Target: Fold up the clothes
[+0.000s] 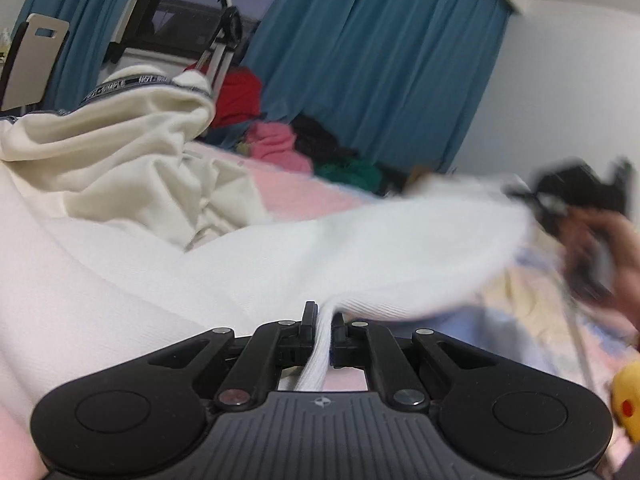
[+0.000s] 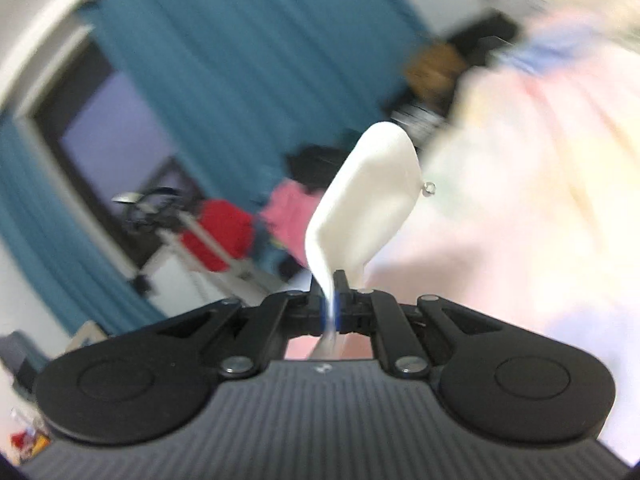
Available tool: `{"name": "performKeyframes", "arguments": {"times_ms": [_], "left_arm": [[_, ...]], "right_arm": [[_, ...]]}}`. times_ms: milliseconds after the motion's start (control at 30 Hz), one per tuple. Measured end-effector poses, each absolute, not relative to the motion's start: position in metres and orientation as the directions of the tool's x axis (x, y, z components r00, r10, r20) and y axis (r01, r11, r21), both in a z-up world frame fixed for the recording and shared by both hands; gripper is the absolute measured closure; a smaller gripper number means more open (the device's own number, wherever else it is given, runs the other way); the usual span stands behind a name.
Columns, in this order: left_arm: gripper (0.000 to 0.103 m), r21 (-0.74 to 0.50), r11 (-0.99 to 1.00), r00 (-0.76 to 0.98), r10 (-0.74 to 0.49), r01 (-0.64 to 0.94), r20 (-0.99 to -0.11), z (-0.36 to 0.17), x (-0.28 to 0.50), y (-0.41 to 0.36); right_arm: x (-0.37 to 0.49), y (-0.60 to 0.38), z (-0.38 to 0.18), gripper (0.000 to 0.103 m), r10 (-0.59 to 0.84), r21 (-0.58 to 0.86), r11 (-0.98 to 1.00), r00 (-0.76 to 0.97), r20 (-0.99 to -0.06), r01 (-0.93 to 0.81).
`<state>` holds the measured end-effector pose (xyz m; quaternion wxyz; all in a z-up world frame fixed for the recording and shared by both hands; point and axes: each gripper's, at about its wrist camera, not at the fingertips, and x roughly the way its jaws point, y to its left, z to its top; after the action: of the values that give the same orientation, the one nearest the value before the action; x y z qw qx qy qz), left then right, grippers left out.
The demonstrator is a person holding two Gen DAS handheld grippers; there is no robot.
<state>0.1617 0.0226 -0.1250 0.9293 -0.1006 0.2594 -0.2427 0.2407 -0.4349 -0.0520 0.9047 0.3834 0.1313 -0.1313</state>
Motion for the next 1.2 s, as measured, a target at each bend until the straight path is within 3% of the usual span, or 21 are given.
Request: {"name": "performKeyframes", "arguments": {"times_ms": [133,300,433,467,567,600,767,833,900,1133,1200], "left_arm": [[0.097,-0.266,0.884,0.747,-0.468,0.386,-0.472,-0.126,0.158,0.016],[0.096,-0.234,0.901,0.756,-0.433,0.365,-0.490,-0.125,0.148,0.011],[0.095,-0.195,0.915,0.772,-0.402,0.353,-0.492,-0.125,0.137,0.006],[0.095,-0.191,0.918,0.773,-0.396,0.348,-0.495,-0.126,0.136,0.006],[0.094,-0.190,0.921,0.773,-0.389,0.340,-0.501,-0.129,0.138,0.007],[0.094,-0.189,0.922,0.773,-0.387,0.338,-0.503,-0.130,0.138,0.007],[0.094,-0.199,0.923,0.772,-0.384,0.329,-0.507,-0.129,0.138,0.007],[0.094,-0.213,0.923,0.771,-0.386,0.322,-0.507,-0.128,0.139,0.008],[0.094,-0.218,0.922,0.769,-0.388,0.321,-0.507,-0.127,0.139,0.008],[0.091,-0.210,0.903,0.763,-0.430,0.375,-0.484,-0.120,0.133,0.005],[0.087,-0.199,0.894,0.748,-0.445,0.401,-0.493,-0.116,0.131,0.002]], "right_arm": [[0.224,-0.470,-0.094,0.094,-0.069,0.653,0.562,0.816,-0.574,0.507],[0.203,-0.502,-0.137,0.090,0.072,0.807,0.288,0.828,-0.556,0.516],[0.201,-0.512,-0.154,0.089,0.074,0.837,0.230,0.848,-0.524,0.497],[0.201,-0.514,-0.158,0.087,0.075,0.844,0.216,0.853,-0.516,0.491],[0.208,-0.513,-0.168,0.060,0.053,0.839,0.179,0.846,-0.530,0.514],[0.211,-0.514,-0.172,0.056,0.050,0.841,0.163,0.847,-0.530,0.516],[0.222,-0.524,-0.177,0.059,0.044,0.849,0.233,0.867,-0.496,0.474],[0.225,-0.527,-0.172,0.068,0.016,0.830,0.280,0.863,-0.506,0.482],[0.228,-0.529,-0.167,0.092,-0.020,0.799,0.324,0.848,-0.530,0.507],[0.188,-0.536,-0.135,0.097,-0.230,0.794,0.392,0.885,-0.405,0.465],[0.182,-0.538,-0.134,0.097,-0.275,0.766,0.412,0.869,-0.412,0.494]]}}
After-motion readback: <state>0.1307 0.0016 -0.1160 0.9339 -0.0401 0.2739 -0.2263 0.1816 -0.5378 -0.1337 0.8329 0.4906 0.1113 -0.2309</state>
